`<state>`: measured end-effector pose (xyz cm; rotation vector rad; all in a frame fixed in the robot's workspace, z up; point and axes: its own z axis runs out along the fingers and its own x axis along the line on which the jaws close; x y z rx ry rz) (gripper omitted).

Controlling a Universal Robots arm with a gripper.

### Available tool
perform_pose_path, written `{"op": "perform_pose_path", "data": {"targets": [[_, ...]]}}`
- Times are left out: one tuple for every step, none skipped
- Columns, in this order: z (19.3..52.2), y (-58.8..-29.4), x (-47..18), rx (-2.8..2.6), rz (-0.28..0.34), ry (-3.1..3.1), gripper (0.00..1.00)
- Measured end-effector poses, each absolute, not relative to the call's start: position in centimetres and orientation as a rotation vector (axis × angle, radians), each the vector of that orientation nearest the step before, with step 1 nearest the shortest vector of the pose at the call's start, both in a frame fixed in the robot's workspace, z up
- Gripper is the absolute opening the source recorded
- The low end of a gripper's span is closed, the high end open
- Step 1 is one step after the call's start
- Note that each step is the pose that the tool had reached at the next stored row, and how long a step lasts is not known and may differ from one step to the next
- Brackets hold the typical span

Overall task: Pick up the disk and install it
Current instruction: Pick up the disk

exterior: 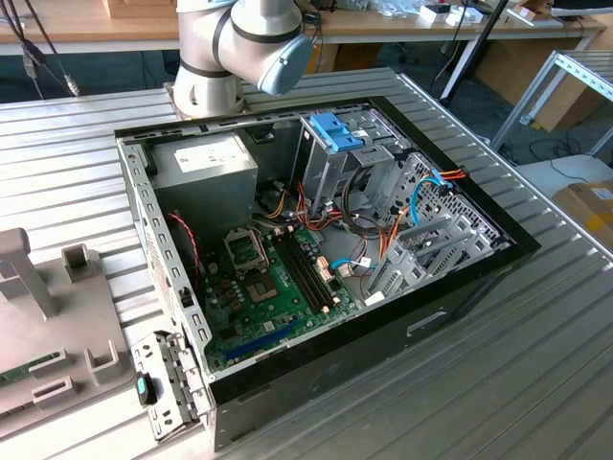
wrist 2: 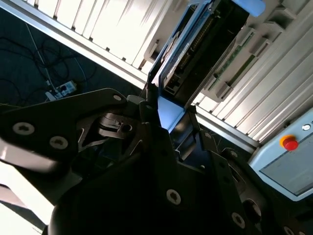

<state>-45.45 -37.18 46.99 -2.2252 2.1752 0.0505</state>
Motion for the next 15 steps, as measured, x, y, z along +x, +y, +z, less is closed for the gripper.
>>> {"op": "perform_pose_path", "data": {"targets": [[47.3, -37.2, -45.4, -2.225, 0.051, 2.175, 0.36], [47.8, -37.2, -45.4, -2.225, 0.050, 2.175, 0.36], [48.3, -37.2, -45.4, -2.225, 0.050, 2.175, 0.36], [48.7, -37.2, -45.4, -2.225, 0.050, 2.175, 0.36], [49.8, -37.2, -45.4, -2.225, 0.050, 2.175, 0.36], [50.7, -37.2, -45.4, -2.225, 0.050, 2.175, 0.36], [51.2, -37.2, -45.4, -2.225, 0.050, 2.175, 0.36], [51.7, -37.2, -45.4, -2.225, 0.050, 2.175, 0.36], [52.0, -37.2, -45.4, -2.225, 0.050, 2.175, 0.36], [52.0, -37.2, -45.4, -2.225, 0.049, 2.175, 0.36], [52.0, -37.2, -45.4, -2.225, 0.049, 2.175, 0.36], [52.0, -37.2, -45.4, -2.225, 0.049, 2.175, 0.36], [52.0, -37.2, -45.4, -2.225, 0.049, 2.175, 0.36], [52.0, -37.2, -45.4, -2.225, 0.049, 2.175, 0.36], [52.0, -37.2, -45.4, -2.225, 0.049, 2.175, 0.36]]}}
